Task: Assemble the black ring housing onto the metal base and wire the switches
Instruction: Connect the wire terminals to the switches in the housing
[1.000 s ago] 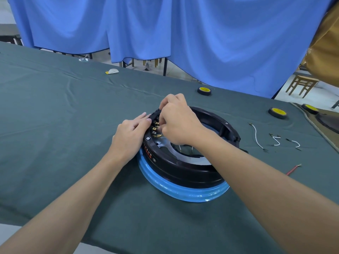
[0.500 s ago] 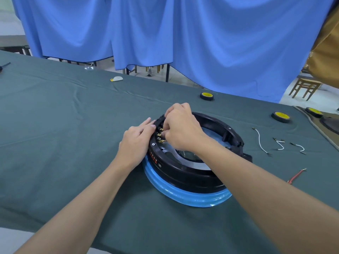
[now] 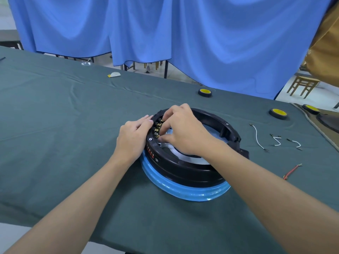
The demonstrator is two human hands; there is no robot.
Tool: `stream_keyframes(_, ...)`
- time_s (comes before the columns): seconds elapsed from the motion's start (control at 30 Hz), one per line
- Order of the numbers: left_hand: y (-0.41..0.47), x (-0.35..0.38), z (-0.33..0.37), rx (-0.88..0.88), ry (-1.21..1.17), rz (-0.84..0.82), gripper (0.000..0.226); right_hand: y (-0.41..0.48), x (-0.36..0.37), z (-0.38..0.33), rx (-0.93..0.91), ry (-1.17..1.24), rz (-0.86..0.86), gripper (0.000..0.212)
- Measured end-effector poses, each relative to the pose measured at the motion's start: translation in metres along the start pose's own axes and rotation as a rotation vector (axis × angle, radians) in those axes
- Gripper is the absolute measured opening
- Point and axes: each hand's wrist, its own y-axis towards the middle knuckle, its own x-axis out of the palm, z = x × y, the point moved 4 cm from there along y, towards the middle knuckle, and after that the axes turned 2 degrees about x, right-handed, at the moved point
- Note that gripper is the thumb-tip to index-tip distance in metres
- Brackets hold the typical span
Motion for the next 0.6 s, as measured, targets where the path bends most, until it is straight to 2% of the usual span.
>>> stream_keyframes(0.3, -0.0023, 0.0012, 0.0010, -0.027, 0.049, -0.038, 0.036, 0.0040, -0.0007, 0.0021, 0.021, 0.051, 0.006, 0.012)
stream_keyframes(0.4, -0.0022, 0.0022, -0.0013, -0.035, 0.003, -0.076, 0.035, 0.0041, -0.0009, 0.0029, 0.023, 0.075, -0.002, 0.012)
stream_keyframes(0.53, -0.0005, 0.0042, -0.0060, -0.042, -0.079, -0.104, 0.050, 0.0038, -0.0003, 0.0022, 0.025, 0.080, 0.005, 0.013)
stream_keyframes(0.6, 0.0000, 0.0059, -0.0068, -0.032, -0.103, -0.113, 0.046, 0.0042, 0.0004, 0.0012, 0.025, 0.068, 0.007, 0.013)
